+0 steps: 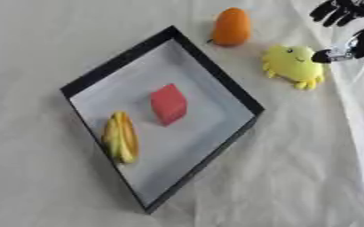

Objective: Pick up objects on the table and place them in the box.

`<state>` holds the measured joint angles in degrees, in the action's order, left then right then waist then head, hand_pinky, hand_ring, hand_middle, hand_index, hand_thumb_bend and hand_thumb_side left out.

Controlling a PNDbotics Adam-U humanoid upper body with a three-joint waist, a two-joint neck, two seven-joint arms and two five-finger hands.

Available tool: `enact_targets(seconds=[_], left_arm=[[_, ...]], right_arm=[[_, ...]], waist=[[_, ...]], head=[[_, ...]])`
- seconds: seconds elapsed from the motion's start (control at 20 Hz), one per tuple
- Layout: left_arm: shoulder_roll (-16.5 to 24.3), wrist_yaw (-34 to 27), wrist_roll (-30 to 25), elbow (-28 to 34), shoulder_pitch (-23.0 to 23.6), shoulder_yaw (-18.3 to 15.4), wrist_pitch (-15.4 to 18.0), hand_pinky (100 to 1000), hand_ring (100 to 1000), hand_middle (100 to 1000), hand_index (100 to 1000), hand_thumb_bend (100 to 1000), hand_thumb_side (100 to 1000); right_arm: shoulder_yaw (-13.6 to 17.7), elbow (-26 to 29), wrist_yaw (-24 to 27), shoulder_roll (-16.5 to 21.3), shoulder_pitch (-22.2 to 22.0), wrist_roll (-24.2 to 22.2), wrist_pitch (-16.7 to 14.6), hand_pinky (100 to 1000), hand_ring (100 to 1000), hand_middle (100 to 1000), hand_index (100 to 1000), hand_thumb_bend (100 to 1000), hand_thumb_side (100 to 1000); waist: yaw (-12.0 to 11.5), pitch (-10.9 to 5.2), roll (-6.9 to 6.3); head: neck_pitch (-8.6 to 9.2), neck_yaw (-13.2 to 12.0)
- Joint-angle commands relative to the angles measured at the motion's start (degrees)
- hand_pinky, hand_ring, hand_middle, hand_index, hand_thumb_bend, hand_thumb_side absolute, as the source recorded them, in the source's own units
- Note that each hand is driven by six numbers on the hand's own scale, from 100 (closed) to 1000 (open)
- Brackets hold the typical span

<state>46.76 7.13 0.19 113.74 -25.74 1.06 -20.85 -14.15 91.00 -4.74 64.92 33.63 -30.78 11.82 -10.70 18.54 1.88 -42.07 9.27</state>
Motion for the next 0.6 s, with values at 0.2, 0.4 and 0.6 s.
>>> enact_targets(seconds=[0.2, 0.4, 0.6], left_arm=[[0.86, -0.04, 0.2, 0.85, -0.82, -0.9, -0.41, 871, 814, 772, 831, 396, 581], [0.48, -0.14, 0.38, 0.85, -0.93, -0.89, -0.49, 869, 812, 768, 828, 396, 581], [0.05, -0.33, 0.77, 0.85, -0.89, -1.15, -0.08, 867, 809, 764, 826, 392, 578]], right_arm=[[-1.13, -0.19, -0.63, 2.67, 0.9, 2.66, 2.64, 867, 843, 836, 892, 515, 241], [-2.8, -1.86, -2.39, 1.69, 2.06, 3.49, 4.09, 865, 826, 833, 889, 519, 257], [-4.04, -3.33, -3.97, 0.42, 3.16, 3.55, 4.09, 865, 822, 834, 888, 519, 257]], waist=[[-0.35, -1.6, 0.84], [-0.72, -1.37, 0.88], [-1.22, -1.02, 0.81]], head=[[1.1, 0.52], [1.34, 0.88], [1.19, 1.2]])
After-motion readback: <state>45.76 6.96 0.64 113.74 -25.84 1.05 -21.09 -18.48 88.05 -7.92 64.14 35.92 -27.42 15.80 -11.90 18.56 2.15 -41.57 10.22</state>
